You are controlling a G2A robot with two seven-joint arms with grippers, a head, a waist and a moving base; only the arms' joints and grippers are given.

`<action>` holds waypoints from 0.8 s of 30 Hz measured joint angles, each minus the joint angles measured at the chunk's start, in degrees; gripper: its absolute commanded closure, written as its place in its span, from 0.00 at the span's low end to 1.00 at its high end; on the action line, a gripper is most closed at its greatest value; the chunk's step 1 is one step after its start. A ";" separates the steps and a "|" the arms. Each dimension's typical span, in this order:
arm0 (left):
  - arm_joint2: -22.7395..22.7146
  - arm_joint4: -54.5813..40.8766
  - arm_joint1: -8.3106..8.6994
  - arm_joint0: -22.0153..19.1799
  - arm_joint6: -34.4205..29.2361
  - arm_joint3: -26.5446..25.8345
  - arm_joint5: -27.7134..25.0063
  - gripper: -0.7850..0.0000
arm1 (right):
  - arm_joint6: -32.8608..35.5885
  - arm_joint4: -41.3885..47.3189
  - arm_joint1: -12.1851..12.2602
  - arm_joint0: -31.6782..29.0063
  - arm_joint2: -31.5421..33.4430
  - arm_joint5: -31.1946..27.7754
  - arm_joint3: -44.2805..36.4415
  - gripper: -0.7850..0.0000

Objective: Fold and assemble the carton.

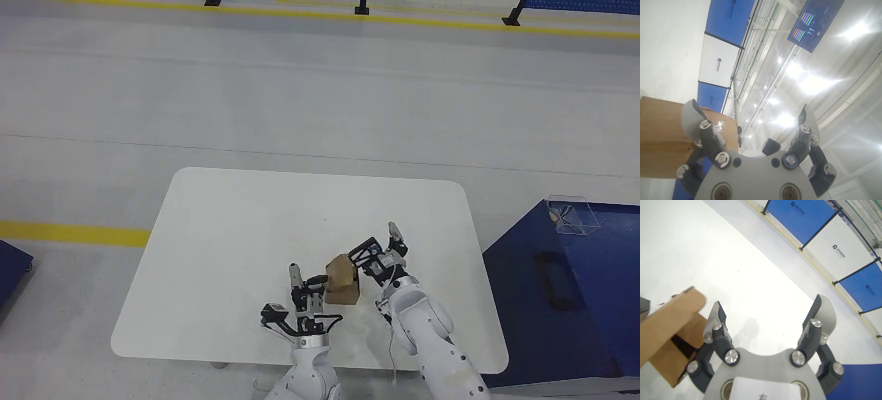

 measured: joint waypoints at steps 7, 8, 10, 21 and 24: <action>2.05 2.30 0.90 1.24 -2.44 -0.76 0.40 0.00 | 0.70 4.72 0.79 -2.36 5.97 -1.88 -4.05 0.00; 2.44 2.65 1.06 1.34 -2.87 -0.90 1.21 0.00 | 0.70 4.68 0.78 -2.37 5.97 -1.88 -4.05 0.00; 2.62 3.40 1.37 1.63 -3.13 -1.75 1.60 0.00 | 0.70 4.44 0.78 -2.33 5.89 -1.84 -3.98 0.00; 1.88 4.10 2.31 3.06 -4.57 -4.69 0.79 0.00 | 1.73 3.96 0.82 -2.46 5.86 -1.95 -4.32 0.00; 0.07 10.24 3.12 3.43 -4.92 -7.07 7.75 0.00 | 4.99 5.62 0.89 -2.52 7.09 -2.33 -5.46 0.00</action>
